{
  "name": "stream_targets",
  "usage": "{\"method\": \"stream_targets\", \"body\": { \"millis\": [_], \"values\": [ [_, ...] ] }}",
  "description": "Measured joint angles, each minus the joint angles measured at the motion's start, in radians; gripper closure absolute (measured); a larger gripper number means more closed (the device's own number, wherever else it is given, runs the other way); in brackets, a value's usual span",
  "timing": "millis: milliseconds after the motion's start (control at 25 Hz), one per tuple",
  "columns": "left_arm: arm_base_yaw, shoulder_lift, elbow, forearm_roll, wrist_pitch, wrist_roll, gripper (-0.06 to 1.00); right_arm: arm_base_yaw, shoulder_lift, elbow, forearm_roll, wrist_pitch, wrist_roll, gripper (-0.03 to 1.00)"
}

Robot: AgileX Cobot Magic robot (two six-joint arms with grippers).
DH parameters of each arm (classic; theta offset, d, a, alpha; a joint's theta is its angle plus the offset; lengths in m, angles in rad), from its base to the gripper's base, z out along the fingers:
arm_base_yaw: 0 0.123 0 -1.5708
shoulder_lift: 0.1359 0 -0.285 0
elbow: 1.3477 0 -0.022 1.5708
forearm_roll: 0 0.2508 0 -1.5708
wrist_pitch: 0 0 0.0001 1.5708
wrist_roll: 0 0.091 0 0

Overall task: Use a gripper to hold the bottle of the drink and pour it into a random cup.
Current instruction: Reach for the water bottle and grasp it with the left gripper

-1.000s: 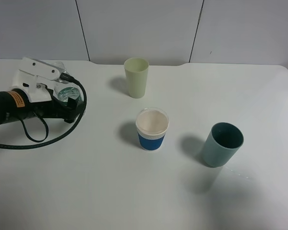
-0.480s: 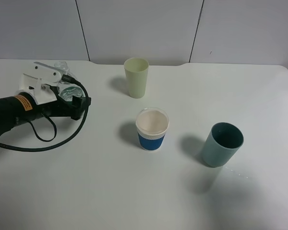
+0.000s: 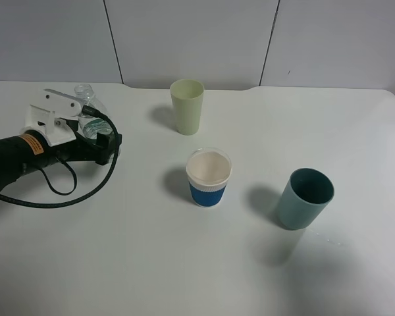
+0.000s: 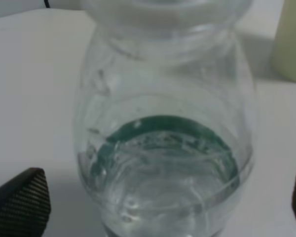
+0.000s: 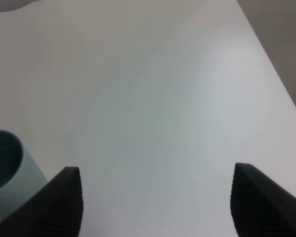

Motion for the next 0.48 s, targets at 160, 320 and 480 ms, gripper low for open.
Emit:
{"method": "stream_targets", "body": {
  "millis": [160, 320, 480],
  "values": [
    [0.0, 0.003, -0.001, 0.0, -0.023, 0.001, -0.05, 0.0, 0.0, 0.0, 0.0, 0.0, 0.0, 0.33],
    [0.0, 0.033, -0.002, 0.0, -0.031, 0.002, -0.05, 0.0, 0.0, 0.0, 0.0, 0.0, 0.0, 0.33],
    [0.0, 0.063, -0.003, 0.0, -0.033, 0.002, -0.05, 0.0, 0.0, 0.0, 0.0, 0.0, 0.0, 0.33]
  ]
}}
